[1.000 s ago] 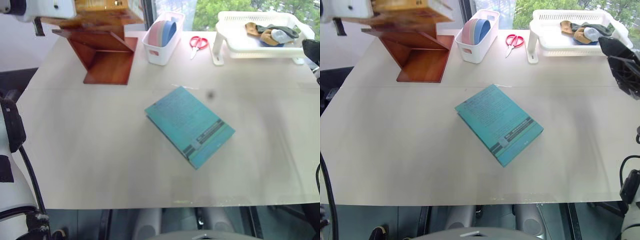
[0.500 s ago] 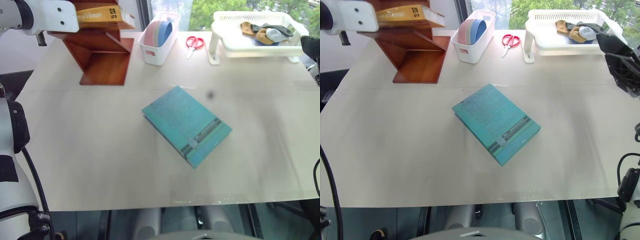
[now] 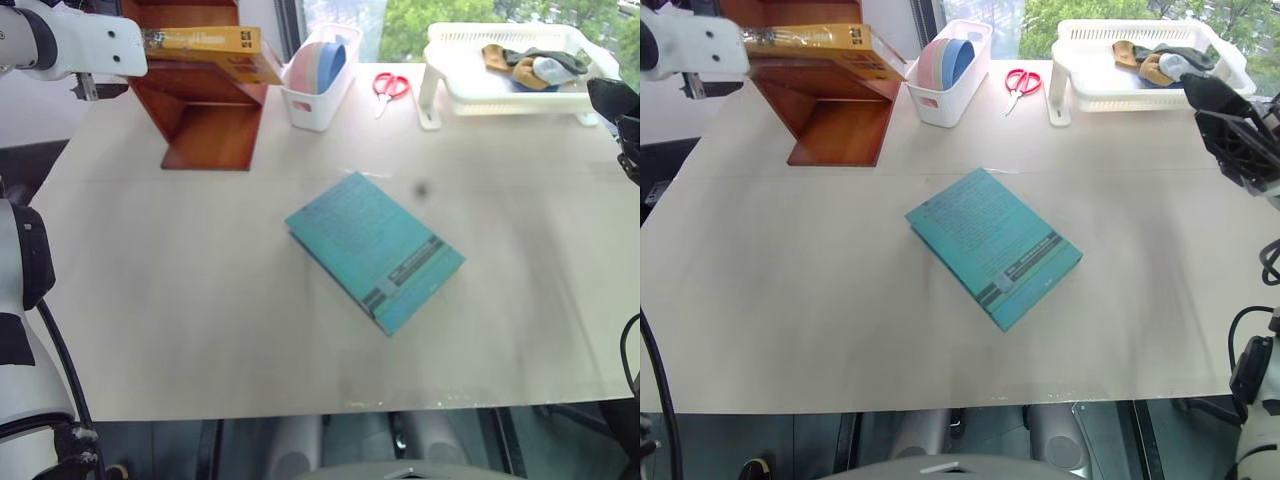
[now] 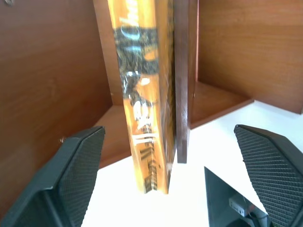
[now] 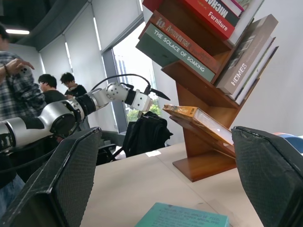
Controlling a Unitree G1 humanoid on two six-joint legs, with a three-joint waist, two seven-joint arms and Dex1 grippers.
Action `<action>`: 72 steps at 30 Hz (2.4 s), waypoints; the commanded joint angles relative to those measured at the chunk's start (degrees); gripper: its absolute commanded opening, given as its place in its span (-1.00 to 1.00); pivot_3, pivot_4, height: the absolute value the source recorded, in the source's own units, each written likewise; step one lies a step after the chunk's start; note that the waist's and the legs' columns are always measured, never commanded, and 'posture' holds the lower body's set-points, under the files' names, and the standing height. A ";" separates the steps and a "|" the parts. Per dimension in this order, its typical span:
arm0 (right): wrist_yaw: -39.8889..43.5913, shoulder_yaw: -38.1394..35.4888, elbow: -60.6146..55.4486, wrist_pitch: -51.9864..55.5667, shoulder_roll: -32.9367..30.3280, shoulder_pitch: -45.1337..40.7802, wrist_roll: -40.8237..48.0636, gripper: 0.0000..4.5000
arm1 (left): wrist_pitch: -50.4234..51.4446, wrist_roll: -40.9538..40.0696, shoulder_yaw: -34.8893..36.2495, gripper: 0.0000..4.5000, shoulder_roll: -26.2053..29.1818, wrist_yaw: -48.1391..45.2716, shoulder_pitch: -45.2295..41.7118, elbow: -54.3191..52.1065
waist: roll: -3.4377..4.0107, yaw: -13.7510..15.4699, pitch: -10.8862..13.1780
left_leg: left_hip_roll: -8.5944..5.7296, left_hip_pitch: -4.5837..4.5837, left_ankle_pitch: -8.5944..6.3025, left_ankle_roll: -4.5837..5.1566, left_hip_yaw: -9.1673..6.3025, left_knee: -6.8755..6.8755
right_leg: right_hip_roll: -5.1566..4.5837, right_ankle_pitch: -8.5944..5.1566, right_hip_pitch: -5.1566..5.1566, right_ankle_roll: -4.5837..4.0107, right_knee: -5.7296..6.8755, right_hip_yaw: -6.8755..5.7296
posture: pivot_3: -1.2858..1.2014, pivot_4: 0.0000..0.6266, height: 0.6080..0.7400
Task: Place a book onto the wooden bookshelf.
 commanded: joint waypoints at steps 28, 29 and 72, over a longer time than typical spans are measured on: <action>0.00 -2.42 -2.80 1.43 -2.61 0.68 0.91 1.00 | 47.72 -57.96 30.45 0.97 -25.26 -8.10 43.98 -65.44 | 0.21 0.74 -0.13 | 0.04 0.08 0.03 0.16 -0.39 1.08 | -0.01 0.01 0.14 0.01 1.08 -0.09 | 0.03 -0.52 1.00; -0.10 -2.63 -2.98 1.54 -2.73 0.90 1.03 1.00 | 46.93 -57.20 30.14 0.97 -27.71 -5.52 44.25 -64.68 | 0.24 0.83 -0.15 | 0.03 0.11 0.03 0.16 -0.38 1.10 | 0.01 0.02 0.20 0.02 1.09 -0.09 | 0.03 -0.52 1.00; -1.01 2.71 -10.60 -5.66 -1.56 21.27 -9.09 1.00 | 39.97 -54.99 34.72 0.97 -32.30 15.22 70.17 -66.52 | 0.25 0.84 -0.18 | 0.03 0.32 0.05 0.16 -0.46 0.88 | -0.05 0.02 0.42 0.02 0.86 -0.10 | 0.03 -0.52 1.00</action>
